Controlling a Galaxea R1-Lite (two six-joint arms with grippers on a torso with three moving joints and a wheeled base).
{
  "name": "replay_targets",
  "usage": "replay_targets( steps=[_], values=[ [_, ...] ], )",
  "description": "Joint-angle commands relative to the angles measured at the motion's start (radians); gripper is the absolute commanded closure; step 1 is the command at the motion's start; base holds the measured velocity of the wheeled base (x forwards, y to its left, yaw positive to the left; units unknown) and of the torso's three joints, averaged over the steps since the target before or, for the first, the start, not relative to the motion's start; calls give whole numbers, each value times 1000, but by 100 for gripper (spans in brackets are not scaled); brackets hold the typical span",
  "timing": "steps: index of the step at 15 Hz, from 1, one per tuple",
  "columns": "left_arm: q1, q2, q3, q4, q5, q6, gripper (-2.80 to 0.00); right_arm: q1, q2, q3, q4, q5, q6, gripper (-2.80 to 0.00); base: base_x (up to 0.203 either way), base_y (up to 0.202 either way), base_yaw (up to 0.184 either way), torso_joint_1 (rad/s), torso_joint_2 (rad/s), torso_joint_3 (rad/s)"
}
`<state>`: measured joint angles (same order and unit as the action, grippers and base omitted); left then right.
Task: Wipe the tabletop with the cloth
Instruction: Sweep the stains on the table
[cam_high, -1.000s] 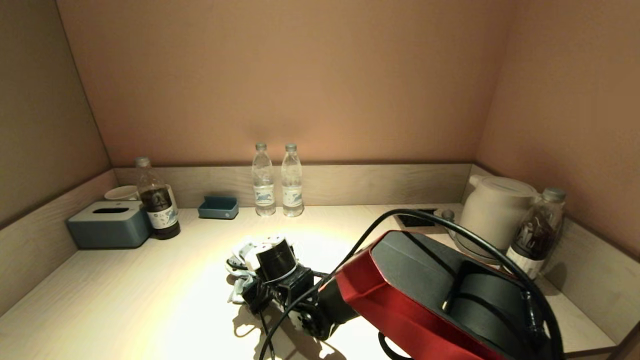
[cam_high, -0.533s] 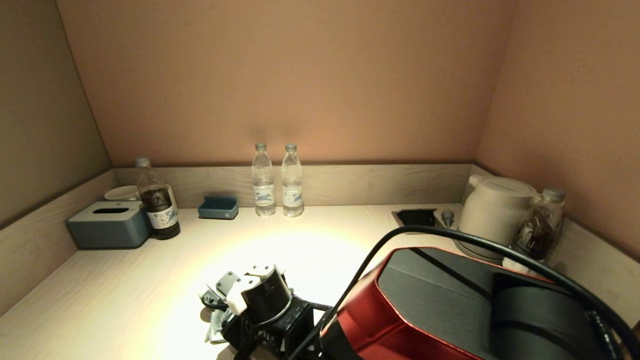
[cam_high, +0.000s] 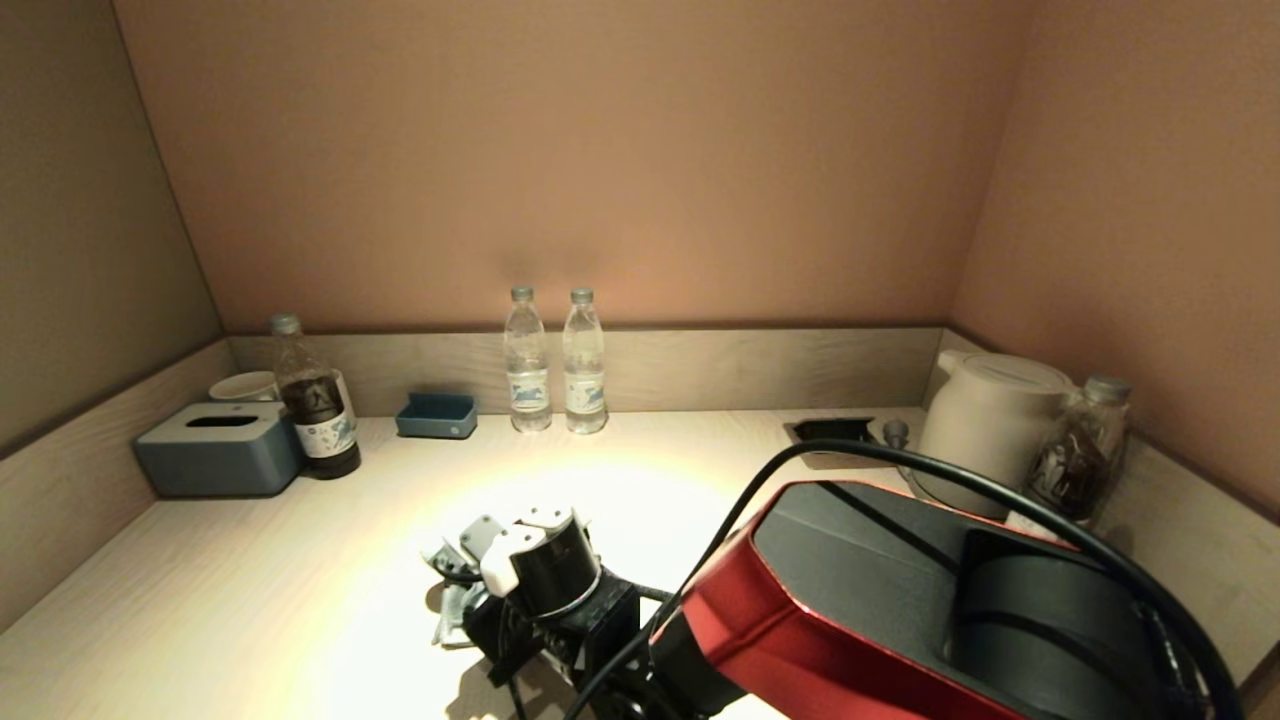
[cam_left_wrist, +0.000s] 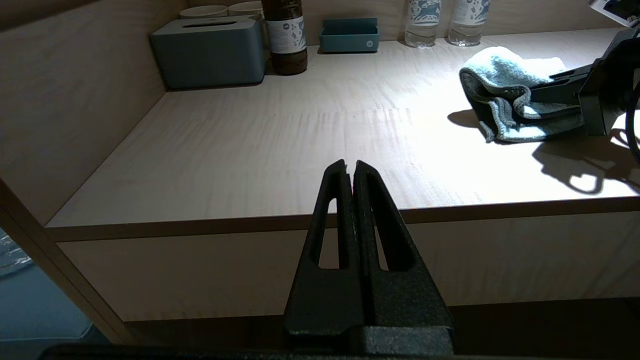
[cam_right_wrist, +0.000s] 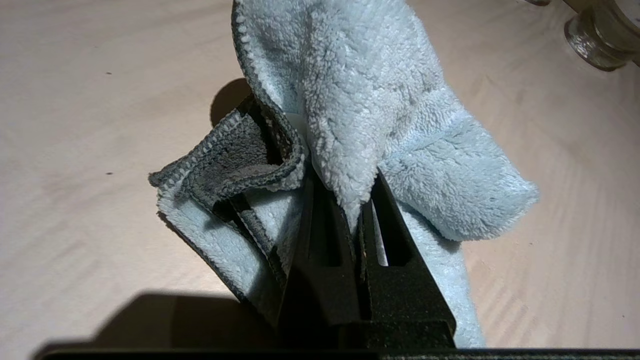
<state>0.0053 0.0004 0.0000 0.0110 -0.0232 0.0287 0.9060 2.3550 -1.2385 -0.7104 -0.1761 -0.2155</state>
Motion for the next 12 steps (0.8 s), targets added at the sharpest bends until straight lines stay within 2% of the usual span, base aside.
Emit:
replay_targets(
  steps=[1, 10, 12],
  values=[
    [1, 0, 0, 0, 0, 0, 0, -32, 38, -9, -2, -4, -3, 0, 0, 0, 0, 0, 0, 0],
    [1, 0, 0, 0, 0, 0, 0, -121, -17, 71, -7, -39, -1, 0, 0, 0, 0, 0, 0, 0],
    [1, 0, 0, 0, 0, 0, 0, -170, -82, 116, -6, -40, -3, 0, 0, 0, 0, 0, 0, 0]
  ],
)
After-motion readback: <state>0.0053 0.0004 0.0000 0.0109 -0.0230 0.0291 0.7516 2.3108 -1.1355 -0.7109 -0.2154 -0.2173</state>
